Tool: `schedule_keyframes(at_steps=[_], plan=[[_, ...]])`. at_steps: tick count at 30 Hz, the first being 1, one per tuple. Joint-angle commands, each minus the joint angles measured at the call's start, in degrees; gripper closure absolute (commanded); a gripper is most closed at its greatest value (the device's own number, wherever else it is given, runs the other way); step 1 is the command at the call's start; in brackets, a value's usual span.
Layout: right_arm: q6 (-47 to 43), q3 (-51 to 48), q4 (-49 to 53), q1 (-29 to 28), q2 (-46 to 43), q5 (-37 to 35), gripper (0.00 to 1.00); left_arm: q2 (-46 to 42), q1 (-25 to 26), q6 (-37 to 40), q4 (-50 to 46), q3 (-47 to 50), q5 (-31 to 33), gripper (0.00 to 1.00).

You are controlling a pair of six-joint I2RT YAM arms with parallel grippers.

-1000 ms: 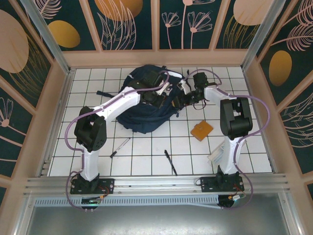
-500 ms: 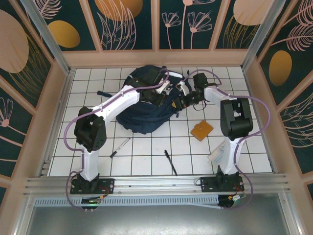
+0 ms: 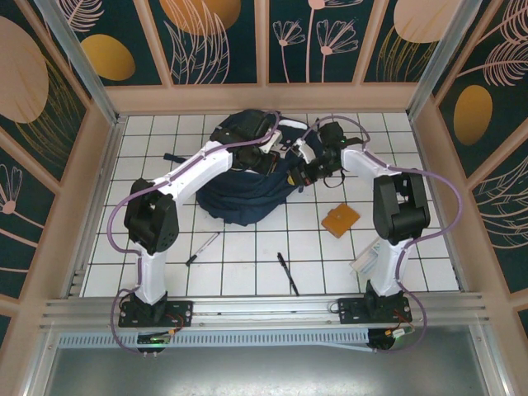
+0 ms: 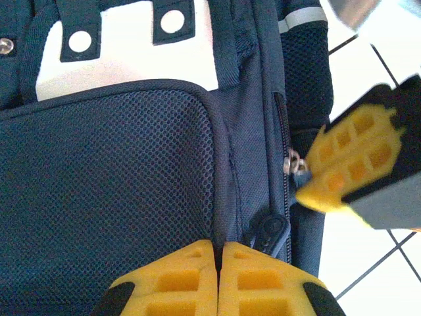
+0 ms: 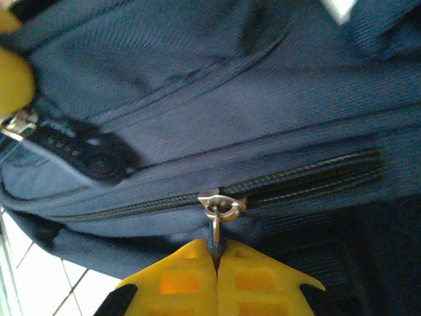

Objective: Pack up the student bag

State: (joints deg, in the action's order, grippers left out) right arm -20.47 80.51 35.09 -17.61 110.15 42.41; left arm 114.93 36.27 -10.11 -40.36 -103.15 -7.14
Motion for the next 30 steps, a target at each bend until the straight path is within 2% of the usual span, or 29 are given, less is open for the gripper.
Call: schedule_keyframes(at_steps=[1, 3, 6, 9, 11, 14, 17, 20, 24, 25, 29, 30], plan=[[0.4, 0.2, 8.0, -2.1, -1.1, 3.7, 1.0, 0.9, -1.1, -3.6, 5.7, -3.3, -0.3, 1.0], [1.3, -1.3, 7.4, -4.1, -1.4, 5.5, 1.0, 1.2, -1.1, -5.0, 6.7, -3.5, -2.2, 1.0], [3.7, -4.9, 3.4, -6.5, -2.9, 12.4, 1.0, 1.3, -1.1, -8.0, 9.5, -2.9, -4.9, 1.0], [7.8, -8.8, -2.8, -8.8, -5.4, 16.4, 1.0, 1.8, -1.1, -10.7, 11.6, -2.9, -4.7, 1.0], [12.9, -11.6, -8.6, -10.3, -6.6, 17.7, 1.0, 2.3, -1.1, -12.6, 13.3, -3.2, -5.2, 1.0], [23.3, -17.1, -21.2, -12.0, -8.2, 20.0, 1.0, 3.0, -1.1, -15.9, 16.8, -3.2, -7.7, 1.0], [35.8, -23.8, -36.0, -13.4, -10.9, 20.2, 1.0, 4.3, -1.1, -17.3, 17.5, -5.2, -7.0, 1.0], [41.4, -28.2, -41.8, -15.3, -13.9, 14.5, 0.98, 5.8, -1.1, -17.7, 16.8, -7.8, -6.8, 1.0], [45.3, -34.7, -50.4, -17.3, -18.8, 4.9, 0.8, 6.4, -1.2, -17.7, 17.2, -7.6, -7.5, 1.0], [45.4, -35.6, -51.5, -17.7, -19.7, 3.9, 0.79, 6.5, -1.1, -17.3, 17.2, -7.5, -7.7, 1.0], [43.2, -37.5, -48.7, -17.4, -24.9, -5.9, 0.69, 6.0, -1.4, -15.2, 15.0, -7.6, -6.3, 1.0], [41.8, -37.3, -45.9, -17.3, -26.3, -9.5, 0.63, 5.7, -1.5, -15.0, 14.7, -7.4, -6.0, 0.98]])
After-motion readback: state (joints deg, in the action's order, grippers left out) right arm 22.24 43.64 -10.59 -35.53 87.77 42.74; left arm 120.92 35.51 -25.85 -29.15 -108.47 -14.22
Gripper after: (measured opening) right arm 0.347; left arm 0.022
